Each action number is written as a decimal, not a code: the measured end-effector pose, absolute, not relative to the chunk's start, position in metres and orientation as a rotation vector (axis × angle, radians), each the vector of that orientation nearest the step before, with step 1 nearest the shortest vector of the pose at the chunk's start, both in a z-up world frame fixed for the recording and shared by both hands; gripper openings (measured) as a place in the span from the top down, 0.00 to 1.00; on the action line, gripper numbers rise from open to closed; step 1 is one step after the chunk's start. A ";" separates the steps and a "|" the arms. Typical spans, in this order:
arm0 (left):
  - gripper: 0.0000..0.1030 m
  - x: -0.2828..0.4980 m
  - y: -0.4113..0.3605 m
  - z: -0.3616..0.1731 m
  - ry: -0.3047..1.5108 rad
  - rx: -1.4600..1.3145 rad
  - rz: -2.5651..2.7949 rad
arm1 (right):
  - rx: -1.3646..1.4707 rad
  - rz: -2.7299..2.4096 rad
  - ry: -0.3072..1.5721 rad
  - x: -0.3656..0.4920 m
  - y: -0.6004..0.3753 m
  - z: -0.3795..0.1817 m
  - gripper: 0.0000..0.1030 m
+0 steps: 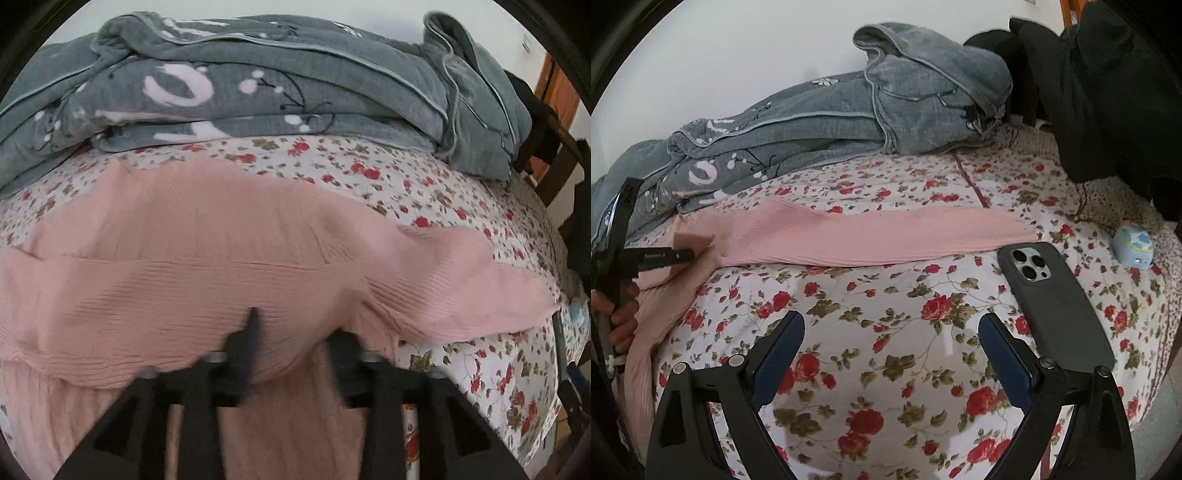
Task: Fold small clothes
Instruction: 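Fold the held sleeve across the sweater body with the left tool, release, then grasp the cuff of the other sleeve with the right tool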
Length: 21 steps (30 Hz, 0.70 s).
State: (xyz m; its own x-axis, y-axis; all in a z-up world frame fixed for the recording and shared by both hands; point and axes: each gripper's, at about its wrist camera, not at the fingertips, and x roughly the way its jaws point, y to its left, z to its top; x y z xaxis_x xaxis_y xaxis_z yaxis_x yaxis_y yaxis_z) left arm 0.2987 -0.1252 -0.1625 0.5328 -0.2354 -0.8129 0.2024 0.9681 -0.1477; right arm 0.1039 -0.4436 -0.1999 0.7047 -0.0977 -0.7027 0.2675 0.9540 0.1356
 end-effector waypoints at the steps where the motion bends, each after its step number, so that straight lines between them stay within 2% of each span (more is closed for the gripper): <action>1: 0.41 0.297 -0.122 -0.158 0.957 -0.042 -0.255 | 0.260 -0.202 0.766 0.107 -0.448 -0.201 0.11; 6: 0.32 0.286 -0.090 -0.138 0.867 -0.077 -0.232 | 0.316 -0.200 0.753 0.120 -0.463 -0.205 0.26; 8: 0.31 0.282 -0.075 -0.135 0.845 -0.095 -0.214 | 0.334 -0.203 0.752 0.125 -0.467 -0.209 0.41; 10: 0.31 0.281 -0.062 -0.134 0.839 -0.098 -0.190 | 0.388 -0.188 0.764 0.131 -0.474 -0.214 0.45; 21: 0.30 0.279 -0.006 -0.132 0.806 -0.156 -0.107 | 0.617 -0.205 0.747 0.160 -0.507 -0.229 0.46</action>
